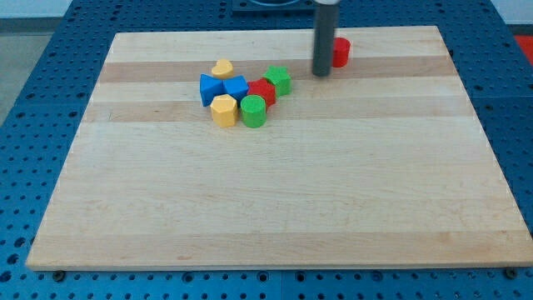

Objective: Move the stars to the top of the green circle

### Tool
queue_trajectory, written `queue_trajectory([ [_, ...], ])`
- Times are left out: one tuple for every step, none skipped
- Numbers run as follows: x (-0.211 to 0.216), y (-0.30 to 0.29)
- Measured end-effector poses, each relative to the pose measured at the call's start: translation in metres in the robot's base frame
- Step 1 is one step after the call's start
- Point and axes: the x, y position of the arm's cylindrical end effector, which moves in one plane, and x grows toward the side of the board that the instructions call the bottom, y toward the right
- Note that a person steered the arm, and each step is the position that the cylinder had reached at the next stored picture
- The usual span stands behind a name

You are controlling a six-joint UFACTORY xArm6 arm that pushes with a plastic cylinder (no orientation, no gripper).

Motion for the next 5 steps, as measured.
queue_trajectory([
  [0.002, 0.068],
  [-0.054, 0.088],
  [-0.085, 0.063],
  [-0.064, 0.050],
  [-0.052, 0.052],
])
